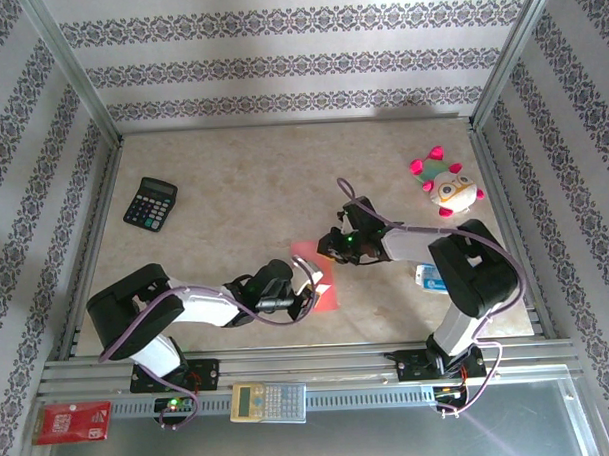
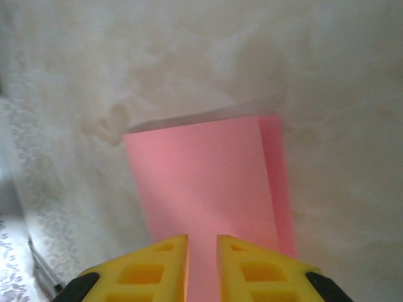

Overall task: Fold a paper plane with a square sheet of paper (pick it up from the middle)
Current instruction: Fold the triangle a second time at the center of the table.

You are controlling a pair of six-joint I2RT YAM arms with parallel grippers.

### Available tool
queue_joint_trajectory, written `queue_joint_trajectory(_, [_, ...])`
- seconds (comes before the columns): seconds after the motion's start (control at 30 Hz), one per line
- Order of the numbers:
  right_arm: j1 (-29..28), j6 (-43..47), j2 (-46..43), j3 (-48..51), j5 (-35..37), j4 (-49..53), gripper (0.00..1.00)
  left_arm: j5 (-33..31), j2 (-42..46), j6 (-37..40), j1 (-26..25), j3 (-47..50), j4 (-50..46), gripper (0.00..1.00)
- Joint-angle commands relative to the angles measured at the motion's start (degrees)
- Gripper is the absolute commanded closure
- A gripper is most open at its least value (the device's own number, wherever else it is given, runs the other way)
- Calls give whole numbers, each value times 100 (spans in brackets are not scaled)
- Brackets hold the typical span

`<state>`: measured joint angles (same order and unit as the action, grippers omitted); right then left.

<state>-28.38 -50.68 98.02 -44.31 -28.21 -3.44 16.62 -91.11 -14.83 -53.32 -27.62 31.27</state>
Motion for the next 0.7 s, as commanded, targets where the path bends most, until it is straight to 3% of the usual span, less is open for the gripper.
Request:
queue_joint_trajectory(0.0, [-32, 312, 166, -124, -43, -54, 83, 460, -115, -654, 217, 171, 676, 100])
queue_joint_trajectory(0.3, [-36, 369, 234, 221, 239, 79, 85, 914, -186, -1402, 758, 592, 1439, 99])
queue_joint_trajectory(0.67, [-59, 532, 354, 186, 314, 239, 87, 1668, -460, -1545, 1363, 292, 1173, 97])
